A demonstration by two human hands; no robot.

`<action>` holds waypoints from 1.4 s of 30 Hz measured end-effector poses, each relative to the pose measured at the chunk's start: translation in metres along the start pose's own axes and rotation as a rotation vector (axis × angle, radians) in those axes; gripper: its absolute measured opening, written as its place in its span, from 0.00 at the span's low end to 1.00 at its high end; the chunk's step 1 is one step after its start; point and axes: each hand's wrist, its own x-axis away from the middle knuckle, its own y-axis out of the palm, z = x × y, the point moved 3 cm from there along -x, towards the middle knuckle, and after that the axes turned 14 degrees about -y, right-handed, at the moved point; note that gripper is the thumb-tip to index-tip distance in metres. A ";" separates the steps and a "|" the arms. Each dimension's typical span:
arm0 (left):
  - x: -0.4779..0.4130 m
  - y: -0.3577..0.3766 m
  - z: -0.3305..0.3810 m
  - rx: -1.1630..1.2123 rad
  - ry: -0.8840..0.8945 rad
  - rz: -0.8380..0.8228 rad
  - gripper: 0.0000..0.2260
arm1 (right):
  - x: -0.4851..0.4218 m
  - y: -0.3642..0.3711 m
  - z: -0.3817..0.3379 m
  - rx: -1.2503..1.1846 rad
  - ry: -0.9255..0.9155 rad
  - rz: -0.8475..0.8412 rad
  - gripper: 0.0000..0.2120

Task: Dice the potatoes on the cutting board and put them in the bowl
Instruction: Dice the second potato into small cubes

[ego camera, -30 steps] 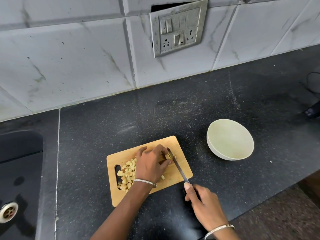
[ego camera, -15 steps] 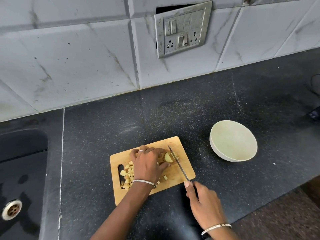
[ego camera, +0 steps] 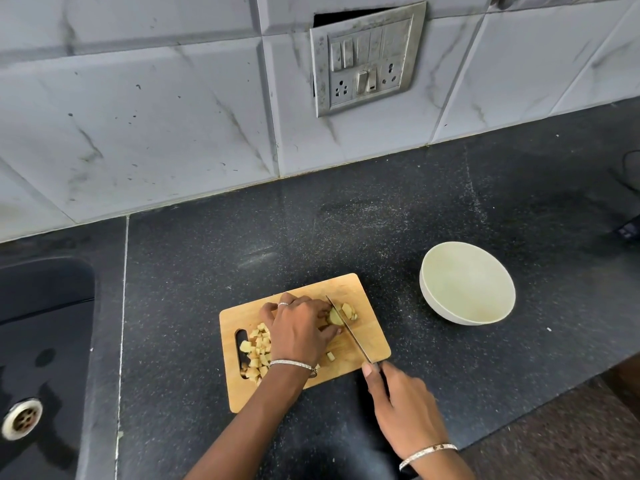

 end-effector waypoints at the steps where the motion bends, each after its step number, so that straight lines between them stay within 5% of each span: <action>1: 0.000 0.000 0.000 0.002 -0.003 0.000 0.17 | 0.000 0.000 0.000 -0.005 -0.002 -0.003 0.25; 24: -0.006 -0.001 -0.003 0.174 -0.128 -0.099 0.12 | -0.017 0.005 -0.022 0.100 0.041 -0.123 0.22; 42: 0.001 -0.005 -0.003 0.082 -0.064 -0.037 0.10 | 0.004 -0.006 -0.021 0.053 0.083 -0.139 0.19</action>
